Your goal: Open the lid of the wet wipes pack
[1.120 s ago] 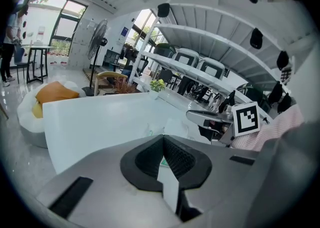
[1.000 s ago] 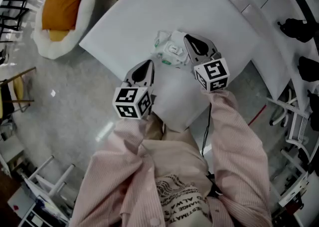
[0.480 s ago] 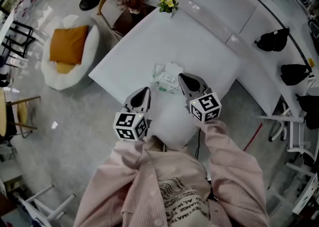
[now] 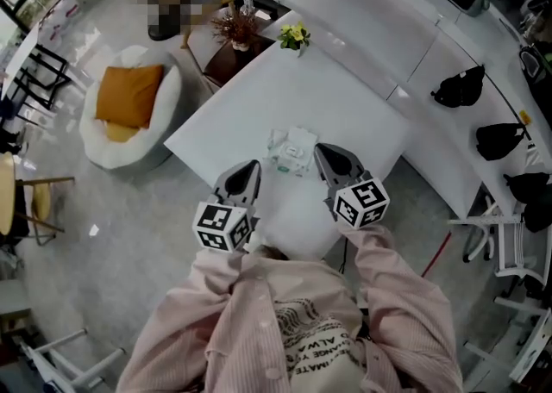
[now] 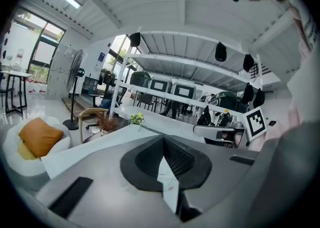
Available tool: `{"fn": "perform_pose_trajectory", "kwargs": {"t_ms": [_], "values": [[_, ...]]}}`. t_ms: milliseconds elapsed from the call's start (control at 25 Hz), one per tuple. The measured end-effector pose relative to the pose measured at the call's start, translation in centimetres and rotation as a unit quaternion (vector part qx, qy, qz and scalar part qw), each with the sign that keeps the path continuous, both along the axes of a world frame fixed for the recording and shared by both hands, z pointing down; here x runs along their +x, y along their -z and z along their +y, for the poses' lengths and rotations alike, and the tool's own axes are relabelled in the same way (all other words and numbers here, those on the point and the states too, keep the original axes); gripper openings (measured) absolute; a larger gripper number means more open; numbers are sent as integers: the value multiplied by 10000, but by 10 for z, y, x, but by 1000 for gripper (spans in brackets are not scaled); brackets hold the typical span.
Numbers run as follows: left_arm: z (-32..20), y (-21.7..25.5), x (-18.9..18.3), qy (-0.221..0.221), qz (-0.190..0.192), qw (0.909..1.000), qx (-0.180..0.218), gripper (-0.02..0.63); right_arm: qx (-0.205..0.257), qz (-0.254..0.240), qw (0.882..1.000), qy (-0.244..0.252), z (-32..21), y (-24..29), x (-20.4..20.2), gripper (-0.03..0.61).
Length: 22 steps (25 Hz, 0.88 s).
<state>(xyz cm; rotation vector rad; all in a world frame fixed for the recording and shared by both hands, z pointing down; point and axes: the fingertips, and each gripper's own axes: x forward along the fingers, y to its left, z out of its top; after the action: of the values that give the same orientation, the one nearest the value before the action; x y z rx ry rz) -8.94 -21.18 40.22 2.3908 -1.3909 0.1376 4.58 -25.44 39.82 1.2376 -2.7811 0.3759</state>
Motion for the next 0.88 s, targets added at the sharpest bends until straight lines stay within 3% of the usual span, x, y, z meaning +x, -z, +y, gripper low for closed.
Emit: {"fn": "perform_pose_trajectory", "kwargs": {"t_ms": [560, 880], "values": [[-4, 45, -20, 256, -2, 9983, 528, 0, 459, -397, 9971, -458, 13, 48, 26, 0], [-8, 51, -30, 426, -39, 9971, 630, 0, 545, -562, 9951, -610, 7, 61, 36, 0]]}}
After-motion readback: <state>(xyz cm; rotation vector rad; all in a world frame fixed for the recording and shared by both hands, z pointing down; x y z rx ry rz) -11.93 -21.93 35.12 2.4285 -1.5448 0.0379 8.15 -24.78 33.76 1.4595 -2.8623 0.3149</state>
